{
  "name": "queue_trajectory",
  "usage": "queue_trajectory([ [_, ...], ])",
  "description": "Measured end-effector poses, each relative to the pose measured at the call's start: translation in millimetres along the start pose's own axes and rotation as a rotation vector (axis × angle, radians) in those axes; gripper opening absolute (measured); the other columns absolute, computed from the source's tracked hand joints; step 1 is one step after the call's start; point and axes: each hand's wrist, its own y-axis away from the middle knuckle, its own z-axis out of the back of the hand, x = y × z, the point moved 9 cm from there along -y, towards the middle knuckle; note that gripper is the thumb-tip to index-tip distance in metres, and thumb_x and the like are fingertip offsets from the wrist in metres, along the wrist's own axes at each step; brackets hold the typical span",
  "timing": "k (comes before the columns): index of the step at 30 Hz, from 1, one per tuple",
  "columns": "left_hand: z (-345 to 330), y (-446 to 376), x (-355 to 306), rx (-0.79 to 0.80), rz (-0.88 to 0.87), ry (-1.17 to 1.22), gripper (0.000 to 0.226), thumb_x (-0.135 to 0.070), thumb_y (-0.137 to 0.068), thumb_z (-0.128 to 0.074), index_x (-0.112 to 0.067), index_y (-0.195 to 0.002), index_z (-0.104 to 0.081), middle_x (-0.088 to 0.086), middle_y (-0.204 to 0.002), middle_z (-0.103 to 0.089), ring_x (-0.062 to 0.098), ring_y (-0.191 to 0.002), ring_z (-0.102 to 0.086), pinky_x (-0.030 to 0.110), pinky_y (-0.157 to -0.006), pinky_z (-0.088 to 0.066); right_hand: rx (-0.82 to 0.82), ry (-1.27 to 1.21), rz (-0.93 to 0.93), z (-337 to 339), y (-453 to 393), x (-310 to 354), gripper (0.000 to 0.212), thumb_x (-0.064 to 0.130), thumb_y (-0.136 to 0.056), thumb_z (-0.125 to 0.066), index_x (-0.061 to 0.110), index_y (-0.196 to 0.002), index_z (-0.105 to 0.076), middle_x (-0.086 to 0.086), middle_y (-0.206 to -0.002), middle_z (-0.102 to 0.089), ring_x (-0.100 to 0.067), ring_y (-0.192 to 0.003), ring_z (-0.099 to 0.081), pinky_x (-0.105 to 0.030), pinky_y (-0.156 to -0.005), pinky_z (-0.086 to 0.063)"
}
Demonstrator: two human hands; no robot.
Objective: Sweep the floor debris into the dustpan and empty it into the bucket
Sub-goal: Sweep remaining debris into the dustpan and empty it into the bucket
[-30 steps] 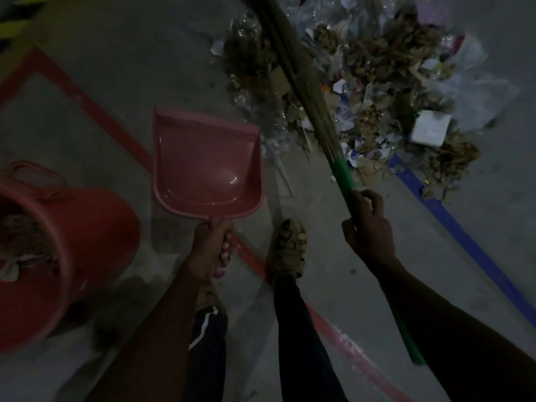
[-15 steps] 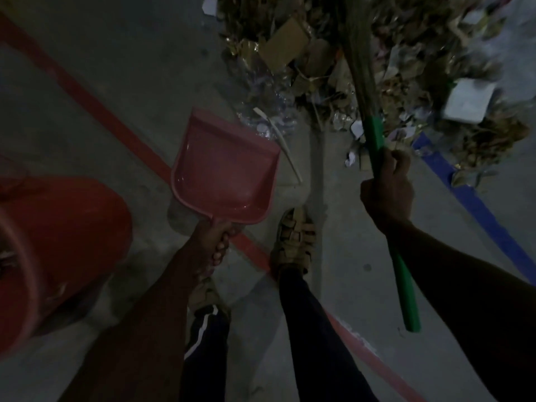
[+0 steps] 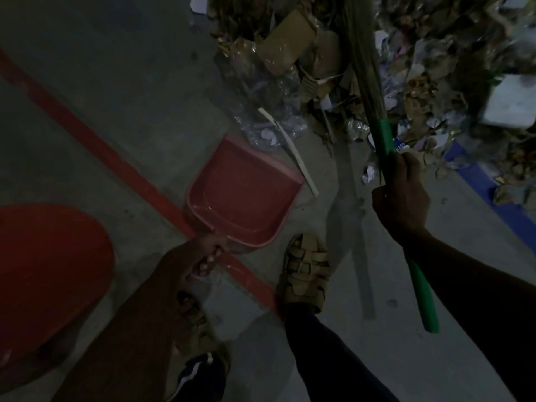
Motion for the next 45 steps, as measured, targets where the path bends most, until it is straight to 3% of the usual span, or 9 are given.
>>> queue_trajectory([
  [6,24.0,-24.7,-54.0,0.093,0.014,-0.159,0.045,-0.031,-0.079,-0.056,-0.015,-0.042,-0.038,0.0,-0.034,-0.025,0.011,-0.023,-0.019,0.007,-0.037,-0.02,-0.038,-0.024,0.002,-6.7,-23.5,-20.6,0.072,0.01,-0.081,-0.06,0.017,-0.147,-0.033,-0.009,-0.149,-0.034,-0.043,-0.093,-0.056,-0.038,-0.056,-0.045],
  [11,36.0,-39.2,-95.8,0.15,-0.014,-0.078,0.032,-0.021,-0.065,-0.06,-0.011,-0.04,-0.043,0.002,-0.036,-0.027,0.01,-0.024,-0.022,0.012,-0.039,-0.02,-0.004,-0.072,0.127,-15.7,-23.5,-24.6,0.074,0.012,-0.077,-0.066,0.014,-0.145,-0.037,-0.01,-0.149,-0.036,-0.04,-0.095,-0.059,-0.037,-0.058,-0.045],
  [14,37.7,-41.4,-120.8,0.099,-0.033,-0.188,0.036,-0.033,-0.035,-0.076,-0.011,-0.046,-0.049,0.003,-0.041,-0.033,0.011,-0.031,-0.026,0.017,-0.048,-0.022,0.042,-0.108,0.171,-24.6,-7.6,-19.7,0.077,0.011,-0.075,-0.068,0.013,-0.146,-0.038,-0.011,-0.149,-0.038,-0.039,-0.098,-0.06,-0.033,-0.062,-0.045],
  [21,32.2,-45.1,-142.2,0.028,-0.034,-0.268,0.04,-0.013,-0.085,-0.047,-0.011,-0.045,-0.039,0.002,-0.038,-0.026,0.012,-0.023,-0.021,0.013,-0.036,-0.019,0.089,-0.216,0.176,-35.4,45.2,7.0,0.068,0.019,-0.077,-0.063,0.01,-0.142,-0.046,-0.006,-0.141,-0.042,-0.026,-0.074,-0.062,-0.024,-0.056,-0.039],
  [26,29.9,-43.9,-139.9,0.022,-0.049,-0.245,0.041,-0.013,-0.085,-0.048,-0.012,-0.045,-0.04,0.002,-0.04,-0.026,0.012,-0.025,-0.021,0.013,-0.036,-0.02,-0.071,-0.233,0.078,-11.0,36.6,1.9,0.064,0.014,-0.079,-0.068,0.01,-0.14,-0.048,-0.008,-0.137,-0.047,-0.023,-0.079,-0.059,-0.023,-0.059,-0.036],
  [30,31.4,-45.1,-141.1,0.02,-0.078,-0.249,0.039,-0.012,-0.085,-0.048,-0.012,-0.047,-0.039,0.002,-0.04,-0.026,0.012,-0.025,-0.021,0.013,-0.036,-0.02,-0.153,-0.152,0.003,3.0,3.9,-17.7,0.07,0.013,-0.079,-0.067,0.014,-0.145,-0.042,-0.006,-0.142,-0.043,-0.025,-0.092,-0.057,-0.031,-0.056,-0.045],
  [34,36.5,-48.5,-141.5,0.02,-0.073,-0.273,0.039,-0.014,-0.084,-0.05,-0.012,-0.046,-0.04,0.002,-0.04,-0.027,0.012,-0.025,-0.021,0.012,-0.036,-0.02,-0.072,-0.052,0.006,-10.1,-32.6,-30.8,0.073,0.016,-0.08,-0.065,0.009,-0.147,-0.037,-0.015,-0.147,-0.041,-0.043,-0.093,-0.059,-0.041,-0.061,-0.05],
  [40,35.2,-39.5,-158.0,0.021,-0.112,-0.341,0.031,-0.017,-0.081,-0.055,-0.011,-0.055,-0.04,0.001,-0.042,-0.027,0.012,-0.027,-0.02,0.013,-0.036,-0.02,0.059,-0.067,0.142,-32.2,-14.9,-14.2,0.078,0.017,-0.078,-0.067,0.005,-0.148,-0.035,-0.017,-0.148,-0.038,-0.044,-0.089,-0.061,-0.044,-0.061,-0.054],
  [45,36.0,-27.5,-168.2,-0.004,-0.121,-0.383,0.037,-0.014,-0.092,-0.048,-0.013,-0.057,-0.039,0.0,-0.044,-0.026,0.012,-0.028,-0.02,0.013,-0.037,-0.017,0.161,-0.132,0.247,-54.6,33.5,5.7,0.074,0.022,-0.076,-0.063,0.006,-0.145,-0.04,-0.014,-0.146,-0.041,-0.035,-0.07,-0.062,-0.03,-0.053,-0.047],
])
